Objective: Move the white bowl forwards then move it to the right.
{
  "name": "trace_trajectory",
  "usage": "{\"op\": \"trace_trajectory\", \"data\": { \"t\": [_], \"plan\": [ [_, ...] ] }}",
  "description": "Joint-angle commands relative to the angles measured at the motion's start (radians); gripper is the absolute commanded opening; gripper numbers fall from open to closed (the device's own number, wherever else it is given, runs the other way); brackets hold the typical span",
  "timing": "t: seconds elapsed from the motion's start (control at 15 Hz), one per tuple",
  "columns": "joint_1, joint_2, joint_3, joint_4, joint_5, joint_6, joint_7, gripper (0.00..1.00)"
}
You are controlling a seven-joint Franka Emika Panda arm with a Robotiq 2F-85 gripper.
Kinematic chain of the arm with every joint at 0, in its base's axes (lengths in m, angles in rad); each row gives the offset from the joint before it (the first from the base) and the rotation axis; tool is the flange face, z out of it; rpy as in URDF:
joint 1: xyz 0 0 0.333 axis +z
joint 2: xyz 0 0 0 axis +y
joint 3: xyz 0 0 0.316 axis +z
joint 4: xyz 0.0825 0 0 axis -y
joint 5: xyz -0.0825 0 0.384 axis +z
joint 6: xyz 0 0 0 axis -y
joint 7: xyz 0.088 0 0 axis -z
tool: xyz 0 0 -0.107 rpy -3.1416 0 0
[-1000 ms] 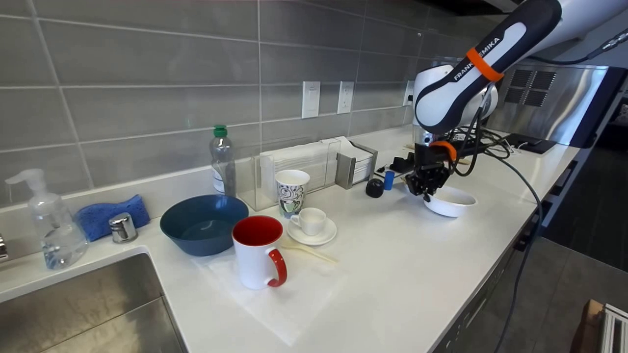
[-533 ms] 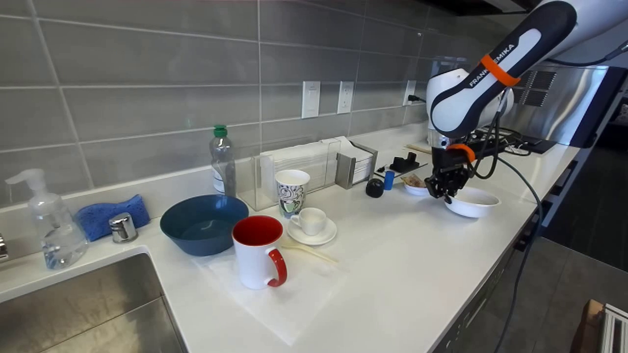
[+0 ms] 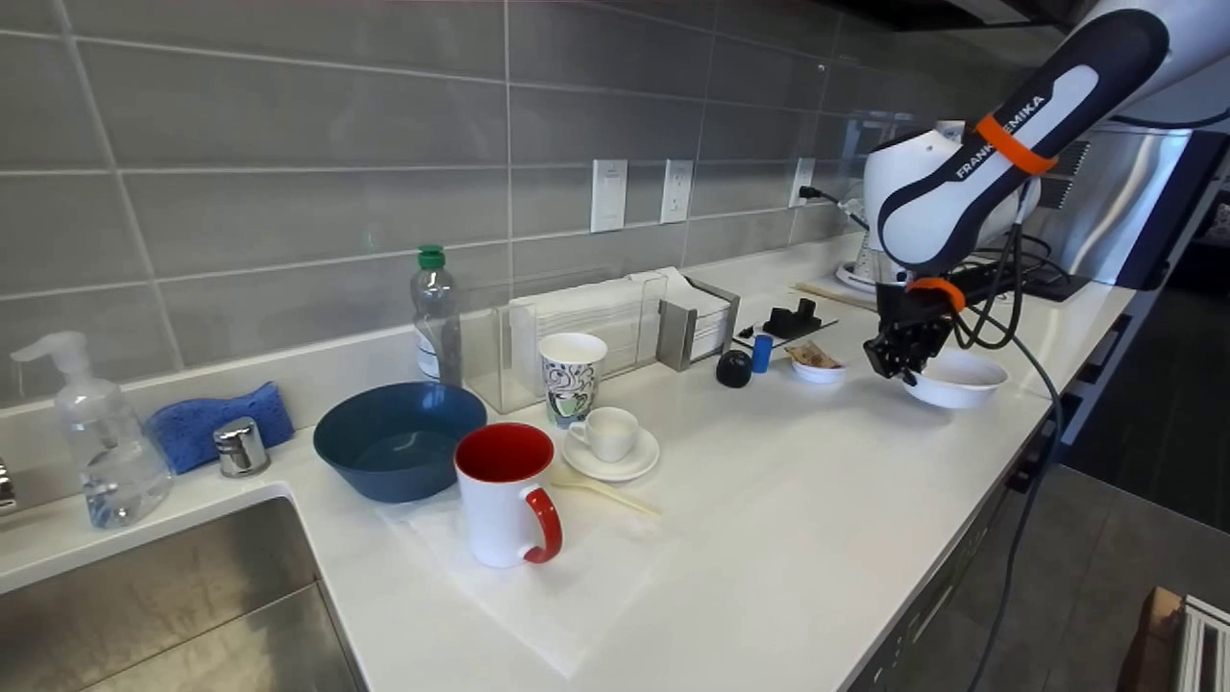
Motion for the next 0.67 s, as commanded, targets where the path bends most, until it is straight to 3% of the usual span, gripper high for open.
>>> {"op": "trace_trajectory", "data": {
  "t": [0.0, 0.27, 0.33, 0.4, 0.47, 0.6],
  "plan": [
    [-0.035, -0.004, -0.004, -0.016, -0.029, 0.088, -0.038, 0.02],
    [-0.063, 0.027, -0.004, -0.010, 0.005, 0.163, -0.094, 0.02],
    [-0.069, 0.033, -0.004, -0.009, 0.014, 0.173, -0.107, 0.06],
    [-0.072, 0.037, -0.003, -0.008, 0.020, 0.176, -0.116, 0.32],
    [-0.074, 0.039, -0.003, -0.009, 0.021, 0.184, -0.124, 0.32],
    [-0.072, 0.030, 0.002, -0.015, 0.028, 0.169, -0.140, 0.45]
  ]
}}
